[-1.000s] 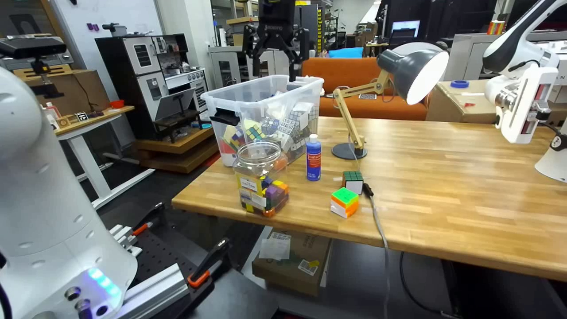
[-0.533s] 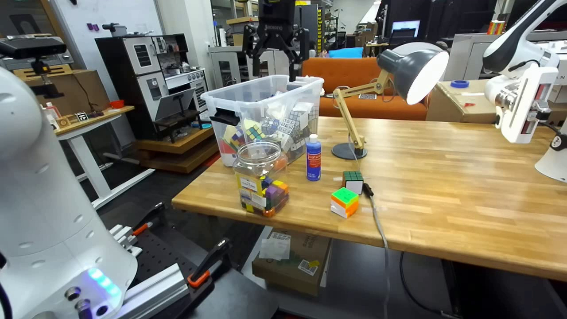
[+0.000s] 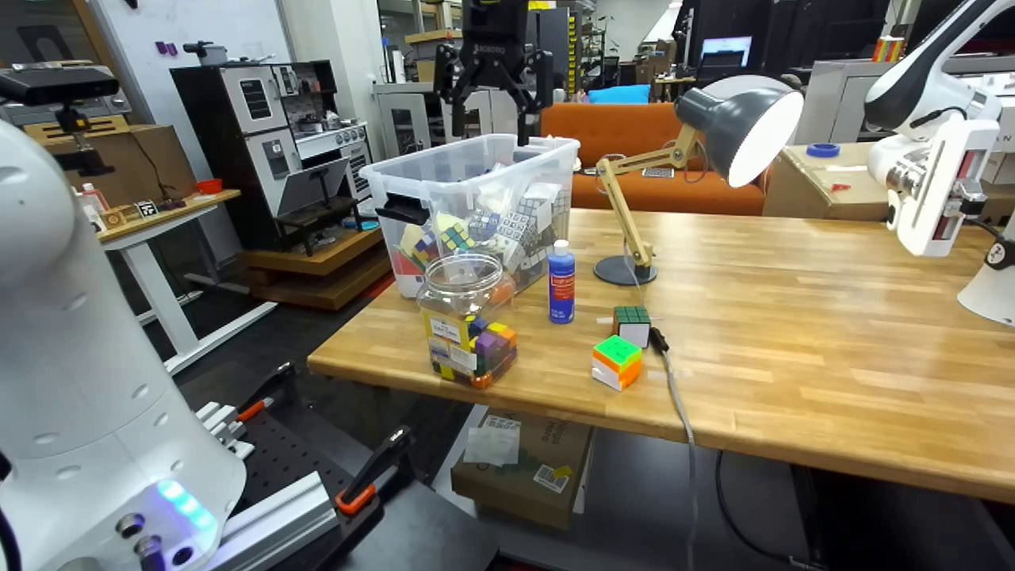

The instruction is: Turn off the lamp

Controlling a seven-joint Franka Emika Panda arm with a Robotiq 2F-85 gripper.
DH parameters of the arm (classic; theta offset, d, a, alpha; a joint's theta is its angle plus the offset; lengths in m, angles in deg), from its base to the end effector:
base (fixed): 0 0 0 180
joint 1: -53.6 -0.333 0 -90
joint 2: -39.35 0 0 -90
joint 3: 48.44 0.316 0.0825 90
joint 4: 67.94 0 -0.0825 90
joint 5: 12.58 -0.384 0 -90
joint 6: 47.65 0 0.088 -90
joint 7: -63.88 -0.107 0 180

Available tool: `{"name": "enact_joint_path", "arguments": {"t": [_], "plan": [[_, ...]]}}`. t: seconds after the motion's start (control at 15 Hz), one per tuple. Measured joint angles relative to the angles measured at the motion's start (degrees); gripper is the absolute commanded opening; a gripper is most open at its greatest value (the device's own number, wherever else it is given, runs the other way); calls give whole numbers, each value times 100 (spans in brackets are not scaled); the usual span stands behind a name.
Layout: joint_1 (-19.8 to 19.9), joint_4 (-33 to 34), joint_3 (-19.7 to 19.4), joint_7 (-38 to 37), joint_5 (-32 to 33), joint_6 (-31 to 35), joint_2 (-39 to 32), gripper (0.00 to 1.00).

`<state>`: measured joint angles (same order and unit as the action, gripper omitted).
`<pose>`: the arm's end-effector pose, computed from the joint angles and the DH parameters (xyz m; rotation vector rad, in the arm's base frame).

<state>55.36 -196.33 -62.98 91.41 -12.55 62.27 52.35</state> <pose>0.4499 -0.1355 0.4509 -3.0335 -0.3126 0.1137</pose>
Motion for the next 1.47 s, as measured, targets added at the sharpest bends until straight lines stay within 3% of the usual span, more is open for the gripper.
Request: {"name": "enact_joint_path", "arguments": {"t": [0.67, 1.47], "plan": [[523, 336, -52, -523, 13, 176, -166, 100], [533, 522, -8, -567, -222, 299, -623, 100]]}}
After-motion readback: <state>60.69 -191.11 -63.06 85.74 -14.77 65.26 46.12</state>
